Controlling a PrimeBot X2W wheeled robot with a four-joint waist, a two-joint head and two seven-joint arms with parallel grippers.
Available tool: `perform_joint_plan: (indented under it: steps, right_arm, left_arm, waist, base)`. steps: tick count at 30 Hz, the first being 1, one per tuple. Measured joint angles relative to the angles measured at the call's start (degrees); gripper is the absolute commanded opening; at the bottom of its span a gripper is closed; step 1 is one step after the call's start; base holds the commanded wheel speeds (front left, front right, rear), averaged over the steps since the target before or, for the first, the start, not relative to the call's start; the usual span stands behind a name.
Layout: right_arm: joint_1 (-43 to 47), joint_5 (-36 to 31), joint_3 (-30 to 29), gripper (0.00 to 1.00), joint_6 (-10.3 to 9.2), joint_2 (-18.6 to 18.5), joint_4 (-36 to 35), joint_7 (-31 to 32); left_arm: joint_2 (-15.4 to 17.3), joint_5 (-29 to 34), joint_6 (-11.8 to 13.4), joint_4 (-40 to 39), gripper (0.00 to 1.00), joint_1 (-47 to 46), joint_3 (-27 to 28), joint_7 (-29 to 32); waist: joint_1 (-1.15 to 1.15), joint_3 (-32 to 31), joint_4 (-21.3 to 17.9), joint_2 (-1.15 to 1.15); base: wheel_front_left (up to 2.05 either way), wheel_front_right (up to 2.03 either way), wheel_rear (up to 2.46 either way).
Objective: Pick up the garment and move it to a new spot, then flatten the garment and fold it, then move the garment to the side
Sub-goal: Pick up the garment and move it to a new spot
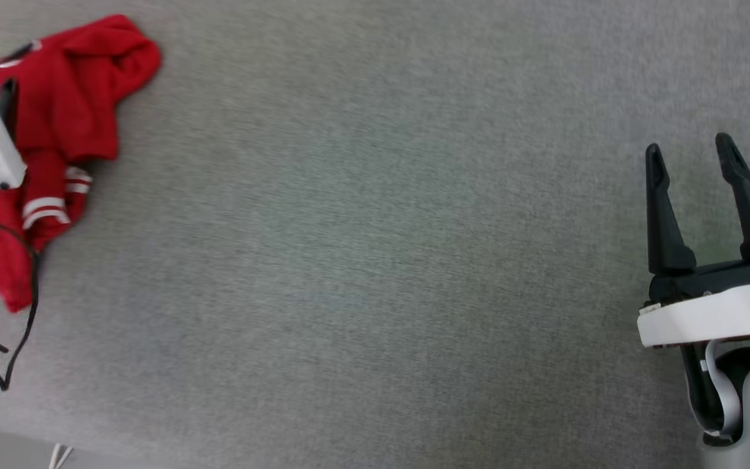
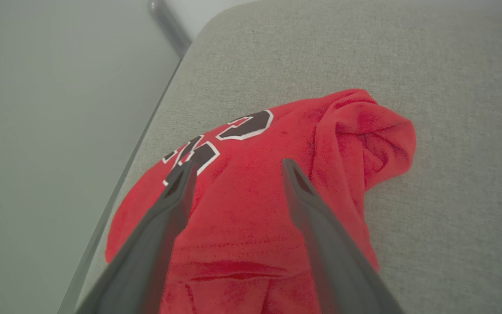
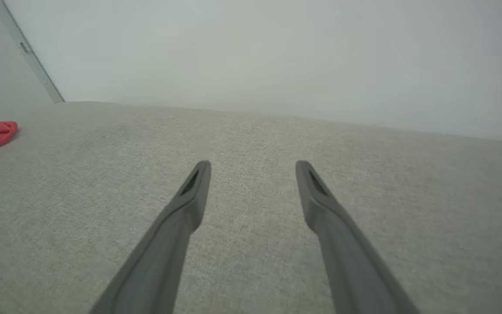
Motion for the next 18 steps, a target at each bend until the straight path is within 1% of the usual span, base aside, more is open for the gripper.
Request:
perform_joint_plan:
  steps: [5, 9, 11, 12, 13, 15, 18]
  right_arm:
    - [-1.1, 0.0, 0.0, 1.00, 0.00, 0.0, 0.6, -0.6]
    - [-1.3, 0.0, 0.0, 1.00, 0.00, 0.0, 1.1, -0.9]
    - [-1.4, 0.0, -0.1, 1.00, 0.00, 0.0, 1.1, -0.9]
    - [-1.4, 0.0, -0.2, 1.00, 0.00, 0.0, 1.2, -0.9]
    - [-1.4, 0.0, -0.3, 1.00, 0.00, 0.0, 1.2, -0.8]
    - [-1.4, -0.2, -0.3, 1.00, 0.00, 0.0, 1.4, -0.5]
    - [-1.6, -0.2, -0.3, 1.00, 0.00, 0.0, 1.9, -0.5]
  left_arm:
    - [2.8, -5.1, -0.1, 5.9, 1.00, -0.1, 0.5, 9.4]
    - [4.7, -6.8, 0.8, 8.5, 1.00, -0.5, 2.0, 14.2]
    - [4.8, -7.5, 1.1, 8.9, 1.00, -0.9, 2.2, 15.5]
    - [4.7, -7.6, 1.5, 8.9, 0.87, -0.9, 2.3, 15.3]
    - [4.5, -7.6, 1.9, 8.9, 0.00, -0.9, 2.2, 15.2]
    - [4.0, -7.5, 2.6, 8.9, 0.00, -1.0, 2.0, 14.9]
    - [3.5, -5.9, 3.4, 8.3, 0.00, -0.7, 1.0, 11.6]
  waist:
    - [0.00, 3.5, -2.7, 0.00]
    - [-0.01, 4.6, -4.0, 0.00]
    - [-0.01, 4.7, -4.0, 0.00]
    - [-0.01, 4.7, -3.9, 0.00]
    - [-0.01, 4.6, -3.8, 0.00]
    - [-0.01, 4.2, -3.6, 0.00]
    - [0.00, 2.9, -3.3, 0.00]
  base:
    - [0.00, 0.00, 0.00]
    - [0.00, 0.00, 0.00]
    - [0.00, 0.00, 0.00]
    - [0.00, 0.00, 0.00]
    - [0.00, 0.00, 0.00]
    - [0.00, 0.00, 0.00]
    - [0.00, 0.00, 0.00]
